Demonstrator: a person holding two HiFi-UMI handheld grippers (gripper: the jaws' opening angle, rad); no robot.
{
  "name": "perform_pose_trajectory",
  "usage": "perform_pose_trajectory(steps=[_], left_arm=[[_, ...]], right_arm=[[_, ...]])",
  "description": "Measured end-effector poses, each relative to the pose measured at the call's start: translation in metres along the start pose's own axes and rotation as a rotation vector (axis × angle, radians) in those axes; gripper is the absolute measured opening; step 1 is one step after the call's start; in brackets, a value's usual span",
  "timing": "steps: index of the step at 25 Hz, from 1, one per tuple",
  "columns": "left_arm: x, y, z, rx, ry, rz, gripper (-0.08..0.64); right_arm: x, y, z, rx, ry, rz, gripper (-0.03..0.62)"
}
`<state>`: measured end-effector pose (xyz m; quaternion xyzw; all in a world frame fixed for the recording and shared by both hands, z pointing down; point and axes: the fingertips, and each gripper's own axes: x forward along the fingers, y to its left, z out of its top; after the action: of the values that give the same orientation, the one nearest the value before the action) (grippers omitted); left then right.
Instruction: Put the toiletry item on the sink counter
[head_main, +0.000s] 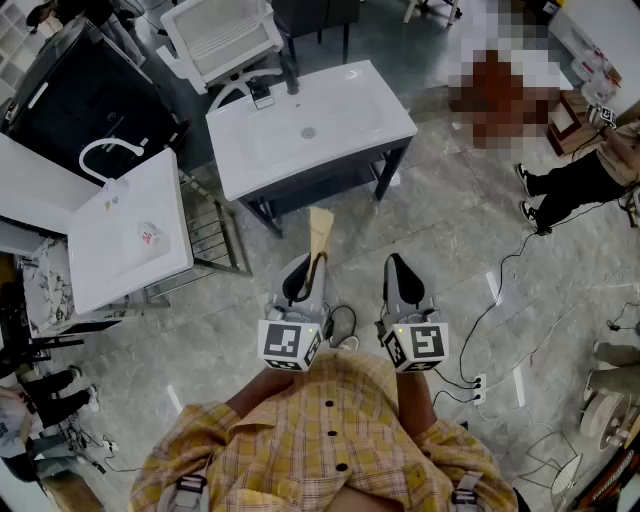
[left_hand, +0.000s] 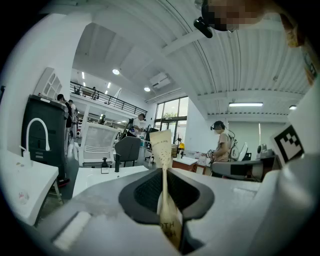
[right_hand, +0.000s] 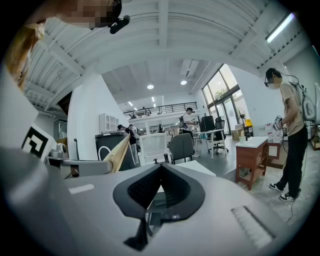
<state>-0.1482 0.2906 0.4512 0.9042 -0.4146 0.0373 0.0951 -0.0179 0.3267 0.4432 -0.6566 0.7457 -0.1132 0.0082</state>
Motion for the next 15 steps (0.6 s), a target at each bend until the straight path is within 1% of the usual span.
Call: perform_pose_trajectory(steps=[8, 15], left_arm=[[0.011, 0.014, 0.001, -0.001, 0.001, 0.0, 0.029], [0.024, 0.04, 0.007, -0.012, -0.008, -0.014, 0.029]], right_arm=[[0.017, 0.0, 0.004, 0.035, -0.021, 0.015, -0.005], [0.044, 0.004, 0.006, 0.022, -0.019, -0.013, -0.005]])
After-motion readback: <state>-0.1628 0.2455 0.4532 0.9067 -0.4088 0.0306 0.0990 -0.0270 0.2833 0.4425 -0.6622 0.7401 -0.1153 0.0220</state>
